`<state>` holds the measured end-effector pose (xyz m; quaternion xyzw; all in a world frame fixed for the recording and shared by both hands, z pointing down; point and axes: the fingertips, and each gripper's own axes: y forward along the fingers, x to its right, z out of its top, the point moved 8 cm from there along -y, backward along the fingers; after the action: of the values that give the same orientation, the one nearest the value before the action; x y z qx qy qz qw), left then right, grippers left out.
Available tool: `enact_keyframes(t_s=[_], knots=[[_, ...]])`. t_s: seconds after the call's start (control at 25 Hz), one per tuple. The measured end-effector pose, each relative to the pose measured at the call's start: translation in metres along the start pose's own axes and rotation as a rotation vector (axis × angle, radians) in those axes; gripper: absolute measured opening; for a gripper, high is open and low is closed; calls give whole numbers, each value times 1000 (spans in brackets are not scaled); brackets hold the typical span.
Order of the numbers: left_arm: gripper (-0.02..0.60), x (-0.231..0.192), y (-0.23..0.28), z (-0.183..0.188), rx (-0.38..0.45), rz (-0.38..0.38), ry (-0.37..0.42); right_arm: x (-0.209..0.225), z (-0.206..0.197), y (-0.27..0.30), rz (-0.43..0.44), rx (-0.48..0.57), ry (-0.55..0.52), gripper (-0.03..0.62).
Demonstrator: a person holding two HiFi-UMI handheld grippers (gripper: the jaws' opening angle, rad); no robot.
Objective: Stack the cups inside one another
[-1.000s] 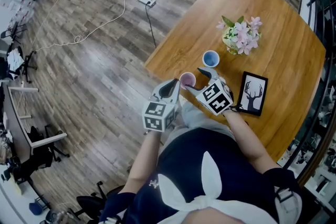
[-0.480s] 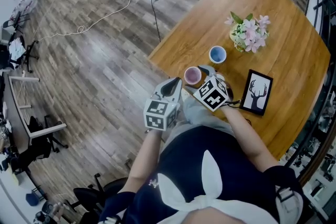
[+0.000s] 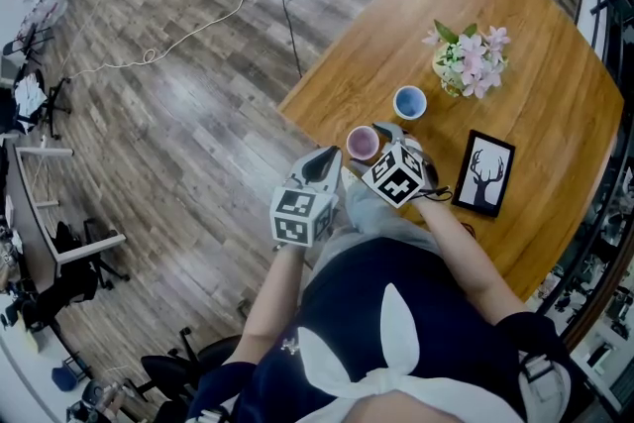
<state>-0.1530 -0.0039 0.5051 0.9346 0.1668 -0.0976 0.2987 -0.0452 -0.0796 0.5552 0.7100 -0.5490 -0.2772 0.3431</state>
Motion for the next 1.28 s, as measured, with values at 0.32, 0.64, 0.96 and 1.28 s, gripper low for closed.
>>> enact_keyframes(t_s=[0.32,0.64,0.96,1.28], knots=[[31,0,3,1,4,-4,-5,1,-3,2,-20,6,-7,331],[31,-1,1,0,5,-14,-3,-1,-2,1,-16,1,-8,330],[31,-3,-2,2,-2,-14,-2,3,5,-10,-45,19,12,327],[31,-4,1,8,9,-25,15,13,19,-33,-70,71,50,327]])
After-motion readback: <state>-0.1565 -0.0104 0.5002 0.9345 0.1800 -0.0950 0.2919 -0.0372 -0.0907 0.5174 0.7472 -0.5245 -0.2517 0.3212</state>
